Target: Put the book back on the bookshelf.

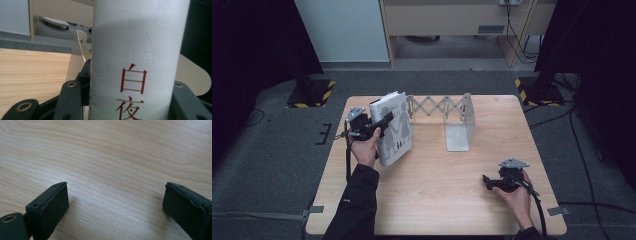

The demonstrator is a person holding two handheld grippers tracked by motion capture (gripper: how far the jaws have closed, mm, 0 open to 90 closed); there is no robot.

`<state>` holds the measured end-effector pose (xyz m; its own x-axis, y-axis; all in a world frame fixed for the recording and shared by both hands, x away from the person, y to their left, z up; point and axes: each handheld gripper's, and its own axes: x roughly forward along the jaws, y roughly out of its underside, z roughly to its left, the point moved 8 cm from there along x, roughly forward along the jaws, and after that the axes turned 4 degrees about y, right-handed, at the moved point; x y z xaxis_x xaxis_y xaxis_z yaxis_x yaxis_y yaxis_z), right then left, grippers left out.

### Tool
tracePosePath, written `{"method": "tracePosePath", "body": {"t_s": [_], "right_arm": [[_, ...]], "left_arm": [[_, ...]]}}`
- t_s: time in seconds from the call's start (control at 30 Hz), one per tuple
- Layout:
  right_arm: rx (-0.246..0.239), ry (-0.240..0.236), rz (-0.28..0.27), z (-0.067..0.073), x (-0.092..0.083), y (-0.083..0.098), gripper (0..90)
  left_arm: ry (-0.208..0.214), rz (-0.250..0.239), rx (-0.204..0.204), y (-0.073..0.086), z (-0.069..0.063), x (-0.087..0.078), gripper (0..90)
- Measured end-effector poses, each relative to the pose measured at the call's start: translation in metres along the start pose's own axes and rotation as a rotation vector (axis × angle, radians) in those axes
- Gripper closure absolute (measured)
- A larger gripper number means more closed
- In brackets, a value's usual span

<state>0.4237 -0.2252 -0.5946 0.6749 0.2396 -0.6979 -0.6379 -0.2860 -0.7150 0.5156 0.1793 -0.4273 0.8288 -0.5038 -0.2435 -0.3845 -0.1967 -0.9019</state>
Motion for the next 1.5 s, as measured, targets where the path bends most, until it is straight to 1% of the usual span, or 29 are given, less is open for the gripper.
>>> {"method": "tracePosePath", "body": {"t_s": [0.03,0.1,0.2,0.27,0.3,0.33,0.37,0.43,0.5,0.63,0.73,0.8,0.83,0.9,0.93,0.97,1.0,1.03,1.07,1.1,1.17,1.23,1.33,1.43,1.5], "right_arm": [[0.001,0.001,-0.001,0.0,0.0,0.0,6.9],[0.0,0.0,-0.001,0.0,0.0,0.0,6.9],[0.0,0.0,0.0,0.0,0.0,0.0,6.9],[0.001,0.0,0.001,0.0,0.0,0.0,6.9],[0.0,0.0,0.0,0.0,0.0,0.0,6.9],[0.0,0.0,0.0,0.0,0.0,0.0,6.9],[0.002,0.001,-0.001,0.0,0.0,0.0,7.0],[0.0,0.001,-0.002,0.0,0.0,0.0,6.9],[0.002,0.001,-0.001,0.0,0.0,0.0,6.9],[0.0,0.002,-0.002,0.0,0.0,0.0,6.9],[0.0,0.002,-0.002,0.0,0.0,0.0,6.9],[0.001,0.002,-0.001,0.0,0.0,0.0,6.9],[0.001,0.002,-0.002,0.0,0.0,0.0,6.9],[0.0,0.001,-0.002,0.0,0.0,0.0,6.9],[0.0,0.001,-0.002,0.0,0.0,0.0,6.9],[0.002,0.002,-0.001,0.0,0.0,0.0,7.0],[0.002,0.002,-0.001,0.0,0.0,0.0,6.9],[0.002,0.002,-0.001,0.0,0.0,0.0,6.9],[0.001,0.002,-0.001,0.0,0.0,0.0,6.9],[0.002,0.002,-0.001,0.0,0.0,0.0,6.9],[0.002,0.002,-0.001,0.0,0.0,0.0,6.9],[0.003,0.003,0.0,0.0,0.0,0.0,7.0],[0.001,0.002,-0.001,0.0,0.0,0.0,7.0],[0.003,0.003,0.0,0.0,0.0,0.0,6.9],[0.001,0.003,-0.001,0.0,0.0,0.0,6.9]], "left_arm": [[-0.012,-0.002,0.006,0.001,0.002,0.002,51.6],[-0.023,-0.004,0.003,0.003,0.004,0.004,51.7],[-0.019,-0.015,0.012,0.004,0.003,0.007,51.6],[-0.019,-0.012,0.011,0.005,0.002,0.008,51.6],[-0.023,-0.006,0.016,0.008,0.001,0.01,51.6],[-0.028,-0.013,0.031,0.009,-0.001,0.01,51.6],[-0.028,-0.013,0.031,0.009,-0.001,0.01,51.6],[-0.024,-0.007,0.052,0.011,-0.004,0.008,51.4],[-0.024,-0.005,0.064,0.013,-0.006,0.006,51.3],[-0.026,0.015,0.09,0.019,-0.007,-0.002,50.5],[-0.021,0.018,0.107,0.027,-0.008,-0.012,50.3],[-0.019,0.017,0.108,0.029,-0.008,-0.014,50.3],[-0.02,0.023,0.124,0.034,-0.009,-0.02,50.4],[-0.021,0.024,0.135,0.039,-0.011,-0.025,50.5],[-0.021,0.024,0.135,0.039,-0.011,-0.025,50.5],[-0.024,0.026,0.142,0.044,-0.012,-0.03,50.5],[-0.024,0.026,0.142,0.044,-0.012,-0.03,50.5],[-0.029,0.027,0.148,0.048,-0.013,-0.034,50.6],[-0.03,0.035,0.154,0.05,-0.013,-0.036,50.6],[-0.032,0.046,0.162,0.051,-0.014,-0.037,50.6],[-0.033,0.049,0.163,0.052,-0.014,-0.037,50.6],[-0.041,0.052,0.179,0.053,-0.017,-0.038,50.6],[-0.041,0.041,0.184,0.057,-0.018,-0.039,50.5],[-0.038,0.04,0.181,0.062,-0.017,-0.041,50.5],[-0.041,0.04,0.183,0.062,-0.017,-0.041,50.5]]}}
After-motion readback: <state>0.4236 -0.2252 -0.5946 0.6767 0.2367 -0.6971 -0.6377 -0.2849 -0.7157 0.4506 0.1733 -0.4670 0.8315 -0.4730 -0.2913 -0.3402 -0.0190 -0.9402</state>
